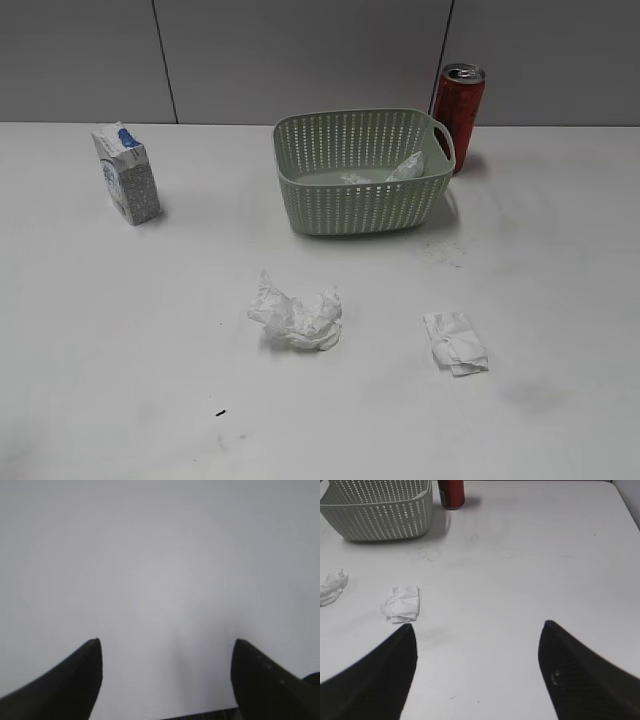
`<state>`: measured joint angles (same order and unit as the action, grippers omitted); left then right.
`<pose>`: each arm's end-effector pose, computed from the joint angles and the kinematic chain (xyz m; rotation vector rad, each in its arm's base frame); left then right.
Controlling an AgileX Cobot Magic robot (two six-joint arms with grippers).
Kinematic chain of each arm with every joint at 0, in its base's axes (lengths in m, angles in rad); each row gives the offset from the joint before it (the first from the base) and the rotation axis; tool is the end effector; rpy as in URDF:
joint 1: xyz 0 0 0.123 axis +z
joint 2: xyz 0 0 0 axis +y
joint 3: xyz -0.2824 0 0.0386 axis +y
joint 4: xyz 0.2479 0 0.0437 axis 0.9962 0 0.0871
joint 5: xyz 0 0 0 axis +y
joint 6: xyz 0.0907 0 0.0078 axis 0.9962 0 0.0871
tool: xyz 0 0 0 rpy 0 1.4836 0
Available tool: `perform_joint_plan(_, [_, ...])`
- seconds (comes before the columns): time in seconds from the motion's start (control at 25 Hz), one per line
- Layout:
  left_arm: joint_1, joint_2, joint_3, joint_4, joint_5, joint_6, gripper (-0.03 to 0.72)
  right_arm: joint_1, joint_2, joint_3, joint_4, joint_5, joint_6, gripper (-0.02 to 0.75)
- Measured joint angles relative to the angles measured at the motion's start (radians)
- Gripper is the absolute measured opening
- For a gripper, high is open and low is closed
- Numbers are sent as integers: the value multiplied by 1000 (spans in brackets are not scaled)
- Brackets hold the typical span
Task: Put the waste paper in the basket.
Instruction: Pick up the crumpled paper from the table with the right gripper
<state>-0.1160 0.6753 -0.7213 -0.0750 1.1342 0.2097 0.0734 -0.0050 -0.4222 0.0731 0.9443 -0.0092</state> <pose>0.0969 -0.0175 0.3082 0.4014 2.5369 -0.0639 0.0071 0.0059 0.2648 -0.0777 1.9994 0.1280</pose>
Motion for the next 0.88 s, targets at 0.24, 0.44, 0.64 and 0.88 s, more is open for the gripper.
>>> perform_joint_plan(0.24, [0,-295,151,-62,-51,-23,590,0,0,0,0,0,1,572])
perform_joint_plan(0.44, [0,-480,209,-65,-83,-54,590,0,0,-4,0,0,1,572])
perform_joint_plan(0.64, [0,-611,214,-65,-93,-55,590,0,25,-32,5,-1,1,572])
perform_joint_plan(0.88, [0,-680,214,-56,-91,-55,590,0,185,-36,31,-2,0,572])
